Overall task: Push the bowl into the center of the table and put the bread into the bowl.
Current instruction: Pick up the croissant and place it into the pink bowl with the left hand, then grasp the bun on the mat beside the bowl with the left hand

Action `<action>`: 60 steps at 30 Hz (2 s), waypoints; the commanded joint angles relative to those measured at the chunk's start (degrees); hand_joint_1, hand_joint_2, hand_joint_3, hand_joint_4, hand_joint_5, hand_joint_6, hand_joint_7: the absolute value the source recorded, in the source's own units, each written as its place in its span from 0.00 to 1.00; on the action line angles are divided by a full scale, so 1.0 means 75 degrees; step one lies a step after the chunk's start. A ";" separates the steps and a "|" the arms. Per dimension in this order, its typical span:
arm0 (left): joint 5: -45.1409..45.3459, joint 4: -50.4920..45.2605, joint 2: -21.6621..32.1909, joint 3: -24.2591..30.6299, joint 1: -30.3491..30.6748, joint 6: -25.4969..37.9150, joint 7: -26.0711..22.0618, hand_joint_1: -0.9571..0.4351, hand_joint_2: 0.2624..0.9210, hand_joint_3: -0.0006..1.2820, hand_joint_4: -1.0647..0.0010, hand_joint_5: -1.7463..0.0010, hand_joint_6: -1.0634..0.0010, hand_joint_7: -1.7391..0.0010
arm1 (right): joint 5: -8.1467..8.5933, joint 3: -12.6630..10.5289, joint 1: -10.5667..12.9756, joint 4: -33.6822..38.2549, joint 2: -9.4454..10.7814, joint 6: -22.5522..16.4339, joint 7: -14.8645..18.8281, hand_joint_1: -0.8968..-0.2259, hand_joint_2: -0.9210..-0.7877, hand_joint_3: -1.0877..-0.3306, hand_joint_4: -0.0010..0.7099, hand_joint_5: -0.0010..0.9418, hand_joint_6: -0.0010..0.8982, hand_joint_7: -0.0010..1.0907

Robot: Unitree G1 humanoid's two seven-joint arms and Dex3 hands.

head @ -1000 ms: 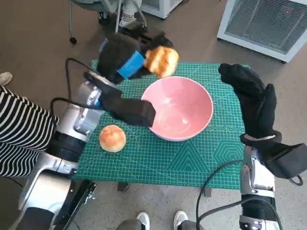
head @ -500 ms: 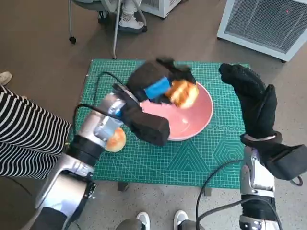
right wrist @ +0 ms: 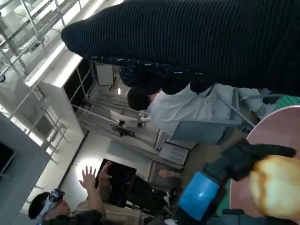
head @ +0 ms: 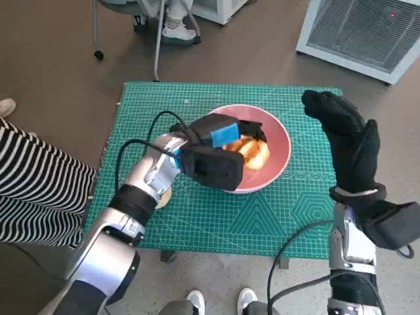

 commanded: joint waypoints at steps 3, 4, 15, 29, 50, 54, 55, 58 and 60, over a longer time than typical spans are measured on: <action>0.0031 -0.0323 0.0290 -0.0041 -0.0089 -0.0233 -0.0085 0.51 0.79 0.00 0.89 1.00 0.76 0.94 | -0.0004 -0.0002 0.0175 -0.0020 0.0062 0.0118 -0.0086 0.14 0.00 0.46 0.27 0.00 0.09 0.45; -0.0020 -0.0392 0.0357 0.0001 -0.0057 -0.0298 -0.0126 0.51 0.79 0.00 0.89 1.00 0.76 0.95 | -0.0010 0.0000 0.0174 -0.0022 0.0066 0.0122 -0.0094 0.14 0.00 0.46 0.27 0.00 0.09 0.45; -0.0901 -0.1438 0.1425 0.0717 0.0487 -0.1148 -0.0795 0.48 0.73 0.00 0.93 1.00 0.78 0.97 | -0.0061 0.0055 0.0181 -0.0063 0.0129 0.0144 -0.0182 0.14 0.00 0.46 0.27 0.00 0.09 0.45; -0.2591 -0.3869 0.3266 0.2253 0.2110 -0.1304 -0.1920 0.46 0.74 0.00 0.95 1.00 0.78 0.98 | -0.0053 0.0055 0.0185 -0.0097 0.0157 0.0153 -0.0175 0.15 0.00 0.46 0.27 0.00 0.09 0.45; -0.2649 -0.6390 0.4829 0.3086 0.4600 -0.0379 -0.2587 0.53 0.65 0.00 0.88 0.99 0.73 0.98 | 0.0029 0.0052 0.0095 -0.0021 0.0148 0.0197 -0.0087 0.16 0.00 0.46 0.27 0.00 0.09 0.45; -0.2586 -0.6534 0.4867 0.3033 0.4786 -0.0241 -0.2646 0.53 0.65 0.00 0.87 0.99 0.72 0.98 | 0.0052 0.0052 0.0065 0.0006 0.0128 0.0212 -0.0055 0.15 0.00 0.46 0.28 0.01 0.09 0.45; -0.2575 -0.6556 0.4867 0.3019 0.4816 -0.0217 -0.2656 0.54 0.65 0.00 0.87 0.99 0.72 0.98 | 0.0056 0.0052 0.0060 0.0009 0.0124 0.0217 -0.0050 0.15 0.00 0.46 0.28 0.01 0.09 0.45; -0.2498 -0.6639 0.4843 0.2925 0.4935 -0.0058 -0.2714 0.54 0.65 0.01 0.87 1.00 0.72 0.98 | 0.0064 0.0053 0.0046 -0.0001 0.0108 0.0245 -0.0033 0.15 0.00 0.46 0.28 0.00 0.09 0.45; -0.2427 -0.6650 0.4806 0.2845 0.4974 0.0011 -0.2734 0.54 0.66 0.01 0.87 1.00 0.72 0.99 | 0.0069 0.0050 0.0036 -0.0009 0.0099 0.0266 -0.0020 0.15 0.00 0.46 0.28 0.00 0.09 0.45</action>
